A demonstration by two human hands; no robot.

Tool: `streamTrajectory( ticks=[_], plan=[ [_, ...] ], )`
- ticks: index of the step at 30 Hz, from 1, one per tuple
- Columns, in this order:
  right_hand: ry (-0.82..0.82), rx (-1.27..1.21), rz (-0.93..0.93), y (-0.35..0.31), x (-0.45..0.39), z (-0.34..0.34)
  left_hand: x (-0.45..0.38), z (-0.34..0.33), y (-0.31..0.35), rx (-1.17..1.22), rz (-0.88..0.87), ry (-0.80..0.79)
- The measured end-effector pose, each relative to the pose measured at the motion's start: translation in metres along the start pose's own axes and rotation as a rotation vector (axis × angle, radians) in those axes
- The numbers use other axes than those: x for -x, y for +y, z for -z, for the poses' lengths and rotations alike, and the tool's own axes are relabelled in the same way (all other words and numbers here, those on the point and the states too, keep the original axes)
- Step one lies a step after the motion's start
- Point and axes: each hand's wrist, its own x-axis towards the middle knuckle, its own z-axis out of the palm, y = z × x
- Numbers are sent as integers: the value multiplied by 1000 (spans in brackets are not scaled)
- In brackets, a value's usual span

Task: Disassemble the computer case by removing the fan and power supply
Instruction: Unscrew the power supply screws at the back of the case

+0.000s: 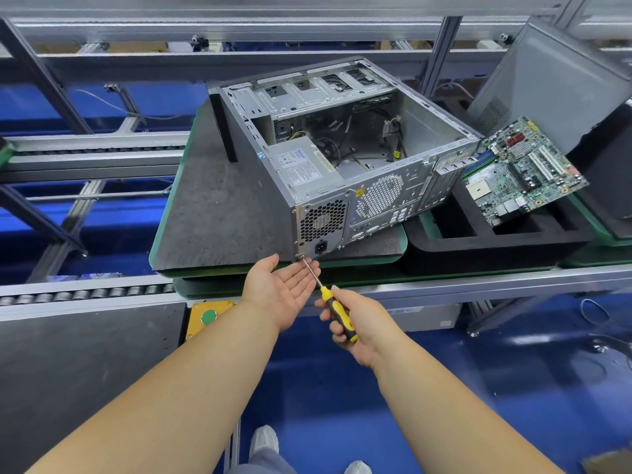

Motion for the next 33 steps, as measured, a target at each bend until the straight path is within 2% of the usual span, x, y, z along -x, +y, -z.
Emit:
streamTrajectory(
  ticks=[7, 12, 18, 26, 30, 33],
  plan=[
    [66, 205, 80, -4, -2, 0, 0, -1, 0, 20, 7, 4],
    [55, 126, 151, 3, -3, 0, 0, 0, 1, 24, 15, -2],
    [29, 6, 14, 1, 0, -4, 1, 0, 1, 36, 19, -13],
    [61, 171, 71, -3, 0, -4, 1, -1, 1, 50, 19, -17],
    [50, 190, 146, 3, 0, -1, 2, -1, 0, 54, 22, -20],
    [54, 163, 134, 2, -1, -4, 1, 0, 0, 57, 26, -23]
  ],
)
